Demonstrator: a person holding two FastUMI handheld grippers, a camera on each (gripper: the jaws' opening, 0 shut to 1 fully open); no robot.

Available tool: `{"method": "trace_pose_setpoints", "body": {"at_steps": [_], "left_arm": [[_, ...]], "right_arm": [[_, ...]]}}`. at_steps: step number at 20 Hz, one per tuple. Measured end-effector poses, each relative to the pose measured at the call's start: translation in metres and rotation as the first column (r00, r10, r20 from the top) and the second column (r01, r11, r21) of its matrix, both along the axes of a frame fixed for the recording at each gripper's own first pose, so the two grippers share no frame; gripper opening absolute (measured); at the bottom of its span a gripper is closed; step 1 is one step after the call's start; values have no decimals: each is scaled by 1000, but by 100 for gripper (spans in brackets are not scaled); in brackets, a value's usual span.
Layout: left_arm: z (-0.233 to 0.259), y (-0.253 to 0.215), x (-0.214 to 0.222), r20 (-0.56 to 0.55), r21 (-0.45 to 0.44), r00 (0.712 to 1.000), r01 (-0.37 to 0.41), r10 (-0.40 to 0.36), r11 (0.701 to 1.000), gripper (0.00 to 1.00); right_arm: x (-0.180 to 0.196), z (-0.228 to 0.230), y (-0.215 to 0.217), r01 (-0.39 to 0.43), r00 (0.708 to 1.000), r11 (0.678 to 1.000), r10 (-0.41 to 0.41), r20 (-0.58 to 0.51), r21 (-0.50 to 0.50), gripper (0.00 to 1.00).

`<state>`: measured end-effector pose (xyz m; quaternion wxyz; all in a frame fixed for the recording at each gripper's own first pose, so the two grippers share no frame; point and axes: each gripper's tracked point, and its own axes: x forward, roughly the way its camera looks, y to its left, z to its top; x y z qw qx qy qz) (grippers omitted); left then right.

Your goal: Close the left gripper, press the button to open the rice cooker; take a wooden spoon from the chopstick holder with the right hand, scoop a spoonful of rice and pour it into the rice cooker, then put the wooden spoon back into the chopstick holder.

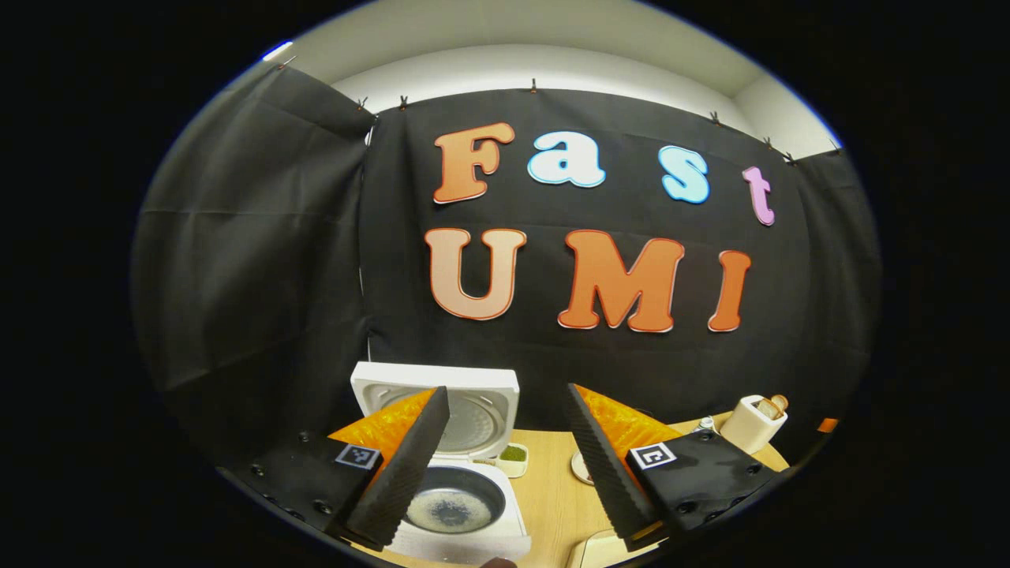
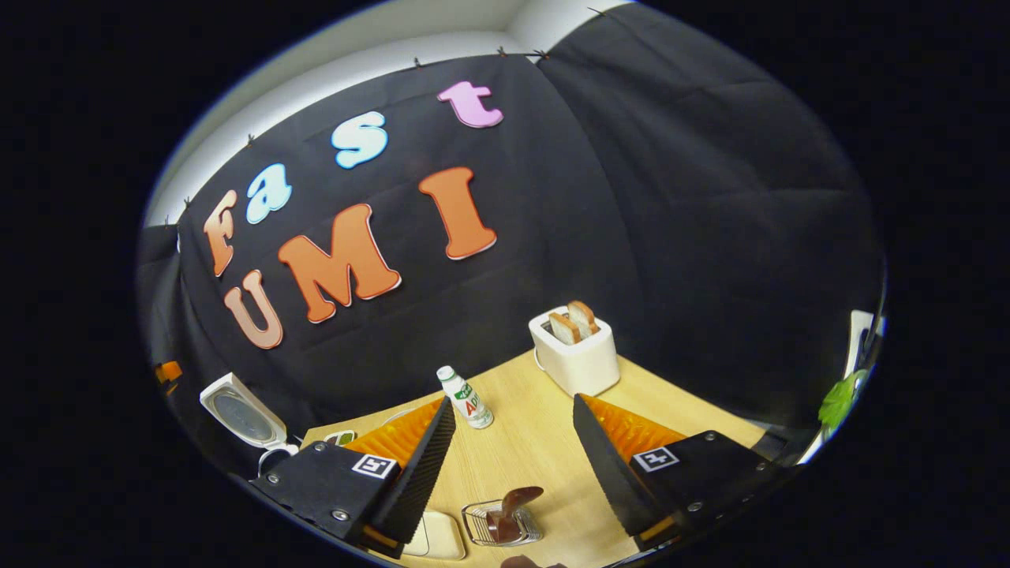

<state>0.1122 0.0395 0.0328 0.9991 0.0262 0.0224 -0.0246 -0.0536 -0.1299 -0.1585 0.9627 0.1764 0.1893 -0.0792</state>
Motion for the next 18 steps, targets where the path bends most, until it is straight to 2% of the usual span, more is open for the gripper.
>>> {"method": "trace_pose_setpoints", "body": {"at_steps": [5,10,12,14,18], "left_arm": [[9,29,76,-26,10,999,-29,30,1000,99],[-27,54,152,-111,57,992,-51,57,997,98],[-45,63,174,-145,69,987,-55,64,996,98],[-59,66,188,-173,44,984,-40,47,998,98],[-66,72,207,-202,57,978,-35,45,998,98]], "right_arm": [[-7,57,10,-20,997,997,26,71,-80,94],[-29,83,8,13,993,992,1,116,-122,94],[-36,89,3,35,992,992,-19,129,-124,94],[-42,91,-4,58,990,990,-41,132,-125,94],[-48,90,-6,72,990,990,-56,130,-118,94]]}}
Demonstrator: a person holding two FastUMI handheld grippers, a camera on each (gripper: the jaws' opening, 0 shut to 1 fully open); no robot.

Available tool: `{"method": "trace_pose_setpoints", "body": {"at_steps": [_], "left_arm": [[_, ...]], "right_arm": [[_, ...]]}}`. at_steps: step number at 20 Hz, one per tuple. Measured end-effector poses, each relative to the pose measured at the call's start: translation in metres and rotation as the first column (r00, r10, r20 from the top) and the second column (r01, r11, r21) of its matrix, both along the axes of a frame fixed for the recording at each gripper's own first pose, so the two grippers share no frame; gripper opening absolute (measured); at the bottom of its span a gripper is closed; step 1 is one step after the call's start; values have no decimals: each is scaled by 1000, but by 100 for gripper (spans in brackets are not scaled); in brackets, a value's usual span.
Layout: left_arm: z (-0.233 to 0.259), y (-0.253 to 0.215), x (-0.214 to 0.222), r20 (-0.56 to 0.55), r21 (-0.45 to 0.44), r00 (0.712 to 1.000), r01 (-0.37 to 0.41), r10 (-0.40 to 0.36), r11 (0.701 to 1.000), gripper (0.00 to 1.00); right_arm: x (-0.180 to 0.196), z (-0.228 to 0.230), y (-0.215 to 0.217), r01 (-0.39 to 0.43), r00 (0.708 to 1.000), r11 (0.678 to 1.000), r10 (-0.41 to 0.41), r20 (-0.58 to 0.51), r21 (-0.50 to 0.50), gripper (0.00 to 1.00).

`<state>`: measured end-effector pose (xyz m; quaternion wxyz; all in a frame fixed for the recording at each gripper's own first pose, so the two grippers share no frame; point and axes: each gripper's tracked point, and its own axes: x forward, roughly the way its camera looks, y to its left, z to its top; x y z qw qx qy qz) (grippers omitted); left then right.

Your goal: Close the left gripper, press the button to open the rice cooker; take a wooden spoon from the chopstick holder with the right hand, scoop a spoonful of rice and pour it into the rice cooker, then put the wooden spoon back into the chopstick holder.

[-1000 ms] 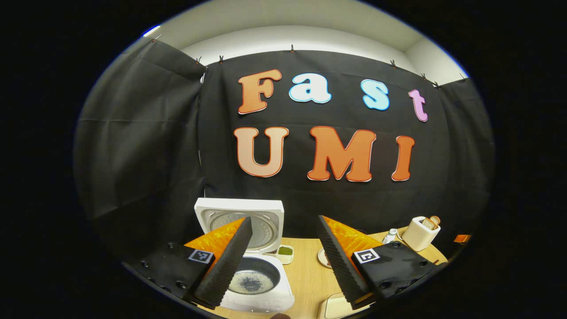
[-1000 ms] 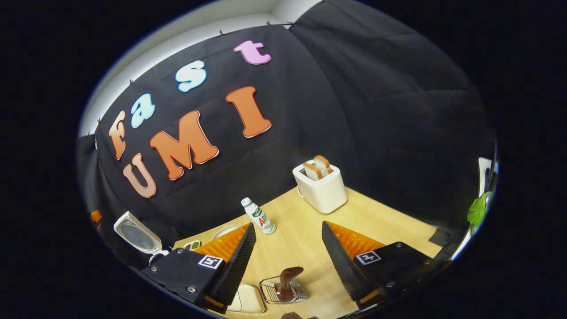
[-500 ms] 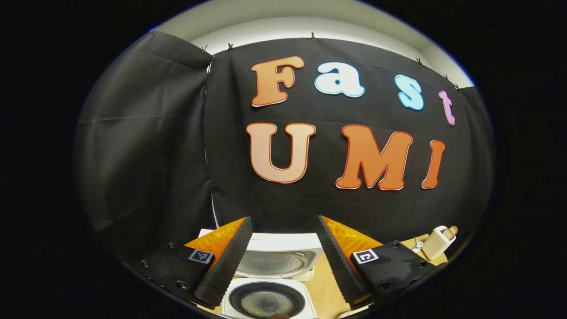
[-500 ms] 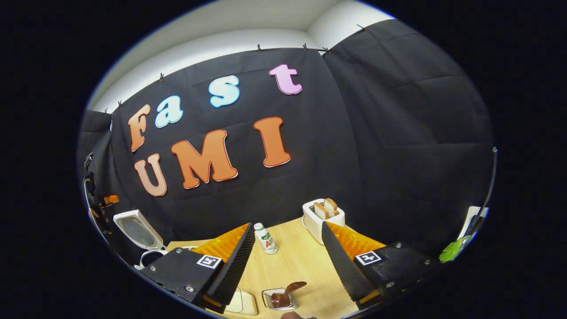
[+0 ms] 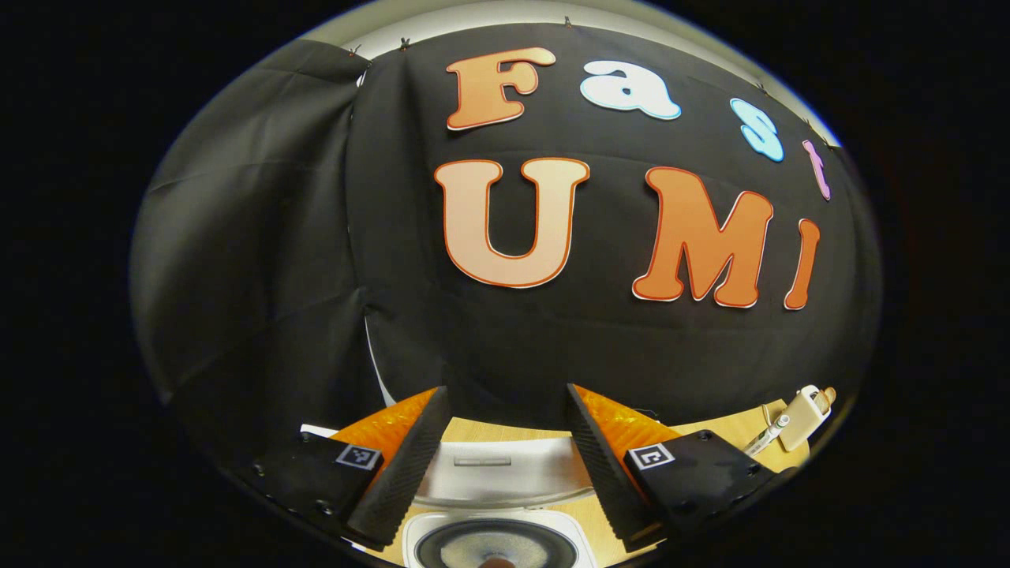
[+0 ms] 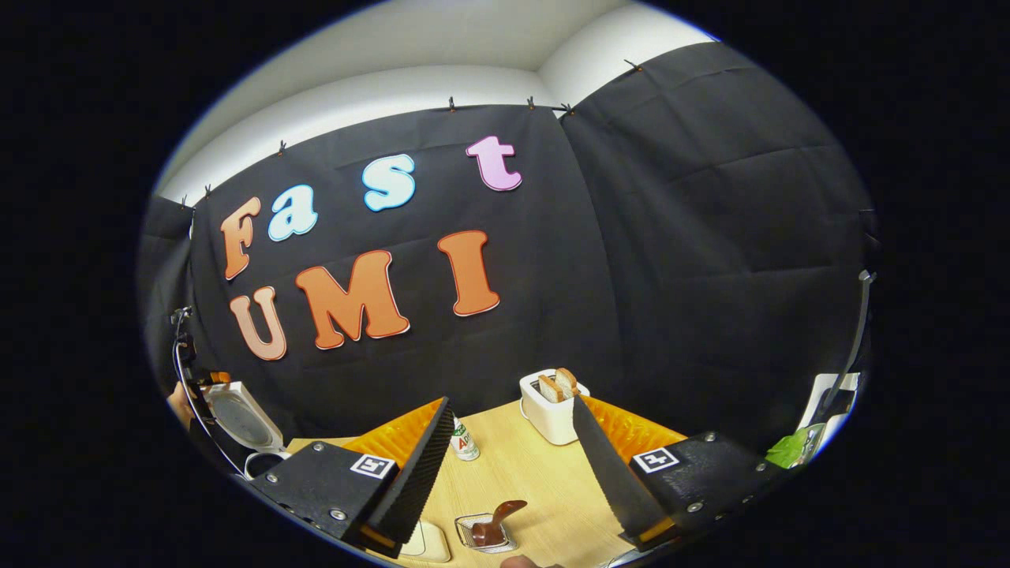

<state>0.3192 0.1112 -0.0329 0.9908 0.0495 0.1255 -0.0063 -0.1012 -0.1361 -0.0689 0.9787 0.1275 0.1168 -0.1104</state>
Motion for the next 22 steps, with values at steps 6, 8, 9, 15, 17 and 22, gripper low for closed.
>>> {"method": "trace_pose_setpoints", "body": {"at_steps": [6,8,9,15,17,22], "left_arm": [[-5,1,-31,-17,8,1000,2,-2,1000,99],[-10,-1,-56,-16,5,1000,16,-16,1000,99],[-17,-2,-67,-30,3,999,24,-24,1000,99],[-102,1,-147,-152,-53,988,26,-34,998,98],[-134,2,-170,-194,-75,981,14,-29,997,99],[-186,12,-210,-288,-98,958,-39,9,994,99]], "right_arm": [[3,-12,19,-48,999,998,48,-15,46,94],[5,-16,23,-66,997,996,67,-22,53,94],[7,-19,26,-73,997,996,75,-26,59,94],[27,-20,51,-161,986,984,163,-21,77,94],[31,-21,61,-193,981,978,195,-22,83,94],[40,-23,84,-262,964,962,265,-30,76,94]]}}
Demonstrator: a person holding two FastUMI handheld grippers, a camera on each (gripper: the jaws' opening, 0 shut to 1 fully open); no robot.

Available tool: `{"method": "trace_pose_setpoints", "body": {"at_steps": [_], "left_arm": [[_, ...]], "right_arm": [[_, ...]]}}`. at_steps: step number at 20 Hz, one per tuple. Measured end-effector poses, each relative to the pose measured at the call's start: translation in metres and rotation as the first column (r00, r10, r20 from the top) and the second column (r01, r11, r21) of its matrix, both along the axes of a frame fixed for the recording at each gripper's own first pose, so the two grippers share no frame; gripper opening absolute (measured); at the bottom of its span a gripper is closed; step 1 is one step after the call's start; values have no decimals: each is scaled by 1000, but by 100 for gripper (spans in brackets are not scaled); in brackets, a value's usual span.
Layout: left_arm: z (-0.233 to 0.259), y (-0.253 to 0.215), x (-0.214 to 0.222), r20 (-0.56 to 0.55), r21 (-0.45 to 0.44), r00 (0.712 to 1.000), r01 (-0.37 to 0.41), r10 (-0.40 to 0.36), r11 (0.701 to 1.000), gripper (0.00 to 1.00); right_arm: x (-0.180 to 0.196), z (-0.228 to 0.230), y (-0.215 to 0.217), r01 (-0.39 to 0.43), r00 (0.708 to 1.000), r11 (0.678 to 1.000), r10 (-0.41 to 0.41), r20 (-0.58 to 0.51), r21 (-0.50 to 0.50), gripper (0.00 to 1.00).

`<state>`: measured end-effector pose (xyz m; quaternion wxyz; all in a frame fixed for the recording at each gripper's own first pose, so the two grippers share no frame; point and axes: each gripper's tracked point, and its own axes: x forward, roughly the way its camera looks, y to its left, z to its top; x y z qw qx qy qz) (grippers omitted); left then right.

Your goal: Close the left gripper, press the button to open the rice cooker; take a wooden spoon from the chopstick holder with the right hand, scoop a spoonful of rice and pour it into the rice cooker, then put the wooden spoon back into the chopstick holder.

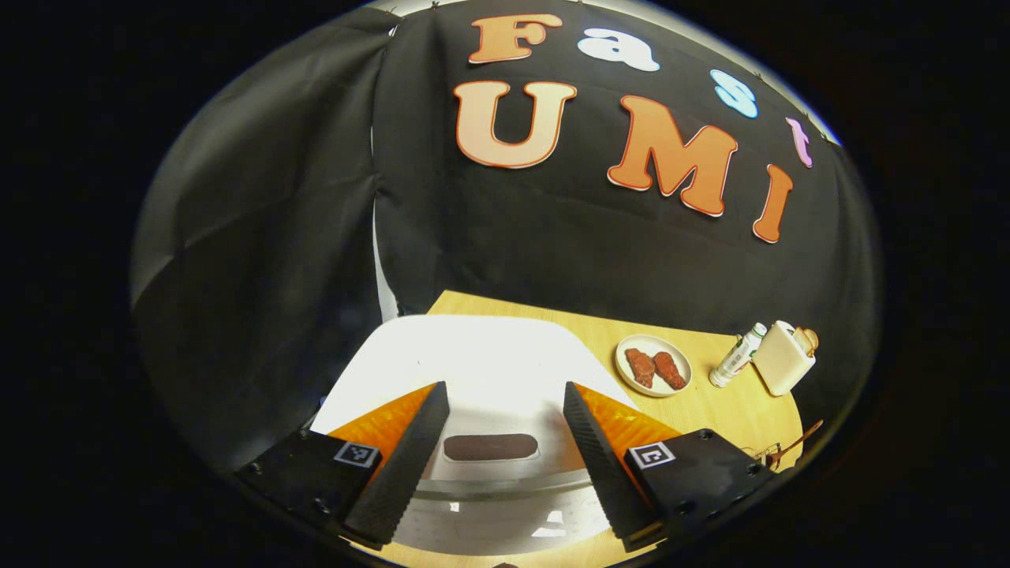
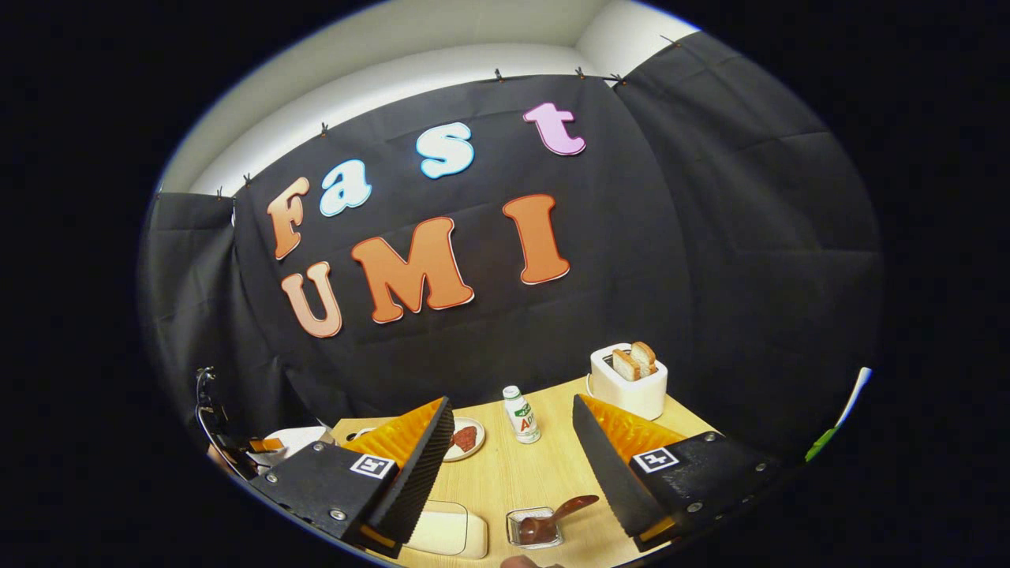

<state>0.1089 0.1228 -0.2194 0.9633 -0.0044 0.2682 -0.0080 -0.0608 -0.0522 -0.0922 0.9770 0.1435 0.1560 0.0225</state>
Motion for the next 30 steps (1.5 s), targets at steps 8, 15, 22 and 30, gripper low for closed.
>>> {"method": "trace_pose_setpoints", "body": {"at_steps": [8,15,22,30], "left_arm": [[-29,1,-17,-96,120,995,-26,38,992,99],[-27,-3,-21,-105,132,994,-27,41,991,100],[47,-16,-18,87,143,996,-45,32,989,99],[177,-97,-50,386,109,918,55,-94,992,99]], "right_arm": [[-5,-14,8,-40,999,999,40,-20,-4,94],[-5,-14,-4,-21,1000,1000,21,-22,-8,94],[12,3,-5,-34,999,995,37,29,-94,94],[29,48,17,-37,984,968,79,162,-249,94]]}}
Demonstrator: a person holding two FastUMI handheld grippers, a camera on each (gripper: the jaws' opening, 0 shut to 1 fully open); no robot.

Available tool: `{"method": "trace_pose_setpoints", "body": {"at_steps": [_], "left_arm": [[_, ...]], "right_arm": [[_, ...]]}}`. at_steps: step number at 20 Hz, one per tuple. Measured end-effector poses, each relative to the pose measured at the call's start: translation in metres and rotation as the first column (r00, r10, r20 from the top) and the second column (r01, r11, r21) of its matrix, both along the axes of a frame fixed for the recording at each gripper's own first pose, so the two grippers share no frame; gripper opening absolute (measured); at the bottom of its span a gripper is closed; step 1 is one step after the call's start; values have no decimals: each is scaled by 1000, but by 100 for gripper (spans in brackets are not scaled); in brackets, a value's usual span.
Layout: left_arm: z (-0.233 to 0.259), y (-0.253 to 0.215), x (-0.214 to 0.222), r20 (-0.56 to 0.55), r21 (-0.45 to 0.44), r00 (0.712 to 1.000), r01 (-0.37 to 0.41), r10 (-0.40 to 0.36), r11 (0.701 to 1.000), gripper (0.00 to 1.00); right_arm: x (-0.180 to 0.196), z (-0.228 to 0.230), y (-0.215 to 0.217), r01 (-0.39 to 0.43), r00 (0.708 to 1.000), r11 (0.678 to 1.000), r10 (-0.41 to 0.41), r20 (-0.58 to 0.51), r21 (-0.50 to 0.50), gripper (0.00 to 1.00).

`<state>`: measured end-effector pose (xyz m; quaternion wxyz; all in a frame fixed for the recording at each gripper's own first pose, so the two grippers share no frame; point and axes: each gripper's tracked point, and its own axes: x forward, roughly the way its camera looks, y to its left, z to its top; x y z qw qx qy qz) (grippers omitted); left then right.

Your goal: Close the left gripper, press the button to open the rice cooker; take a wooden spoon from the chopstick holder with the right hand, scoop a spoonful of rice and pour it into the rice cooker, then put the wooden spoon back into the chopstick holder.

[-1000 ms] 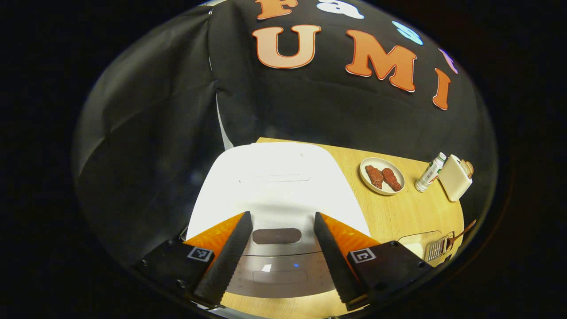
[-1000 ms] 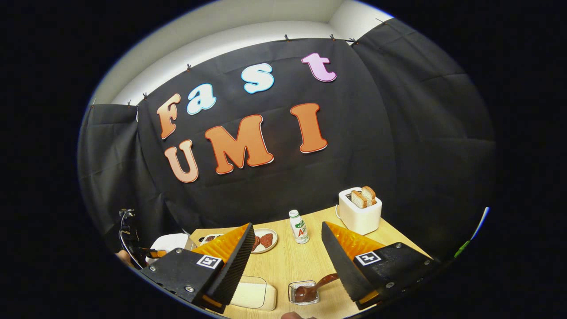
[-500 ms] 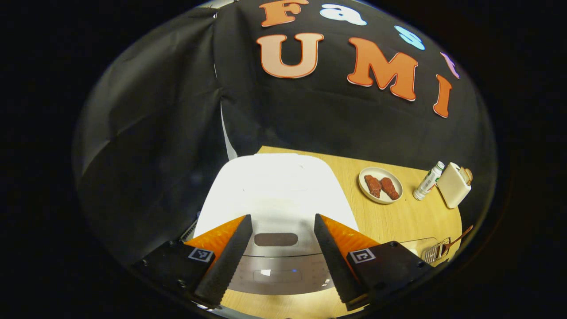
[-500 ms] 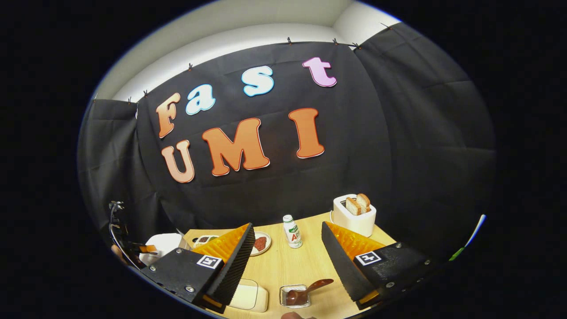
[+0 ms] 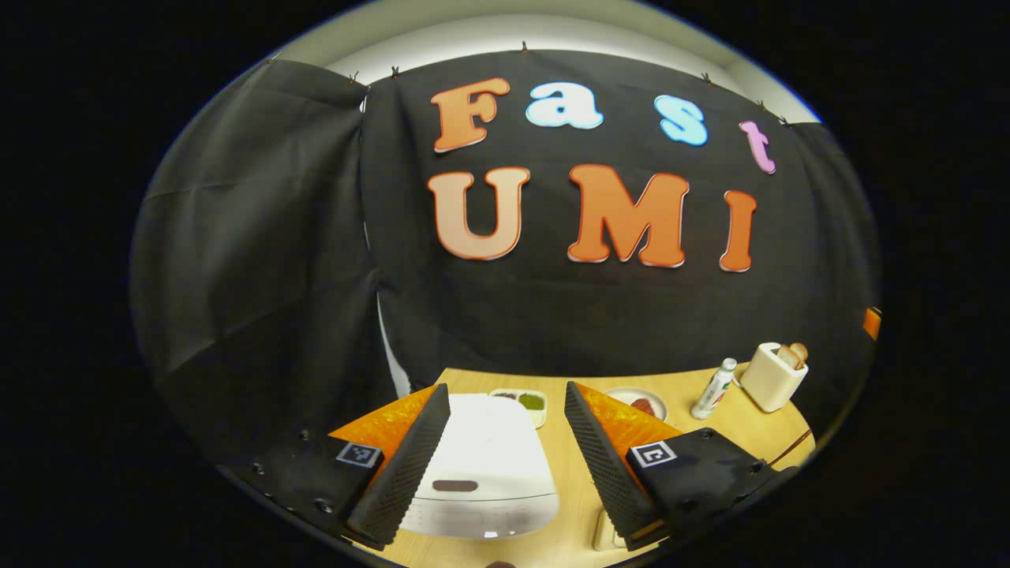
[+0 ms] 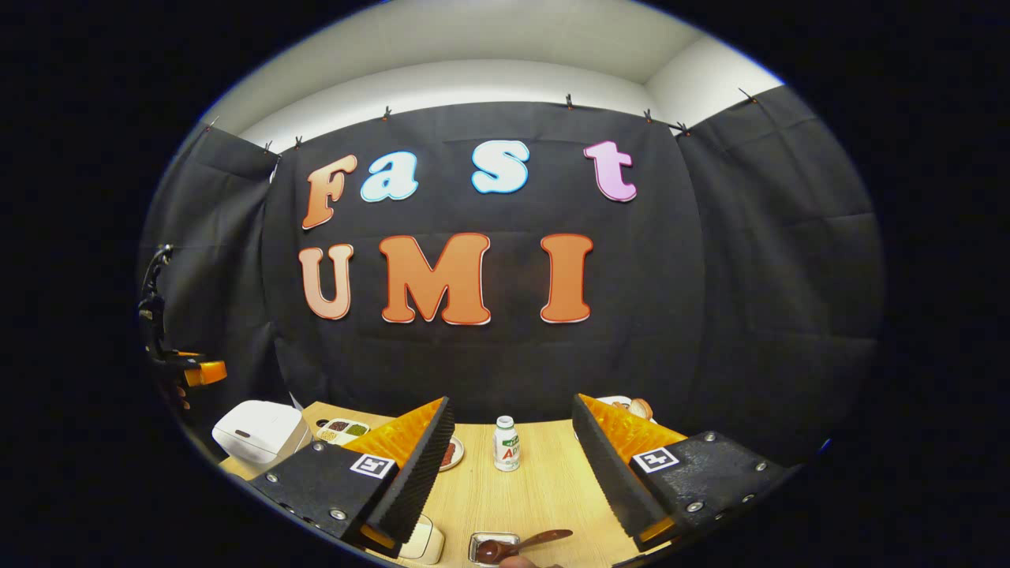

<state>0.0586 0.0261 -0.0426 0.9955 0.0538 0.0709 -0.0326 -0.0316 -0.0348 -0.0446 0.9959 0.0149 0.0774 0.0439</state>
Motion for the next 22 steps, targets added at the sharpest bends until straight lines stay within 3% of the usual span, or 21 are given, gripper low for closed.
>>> {"method": "trace_pose_setpoints", "body": {"at_steps": [5,9,22], "left_arm": [[54,-52,-38,165,-37,983,87,-80,995,98],[55,-85,-66,216,-81,969,140,-119,987,98],[40,-82,-98,223,-37,973,71,-61,997,99]], "right_arm": [[4,31,23,-25,994,999,27,108,-21,94],[3,33,50,-84,989,996,80,124,27,94],[11,23,76,-136,984,990,131,118,38,94]]}}
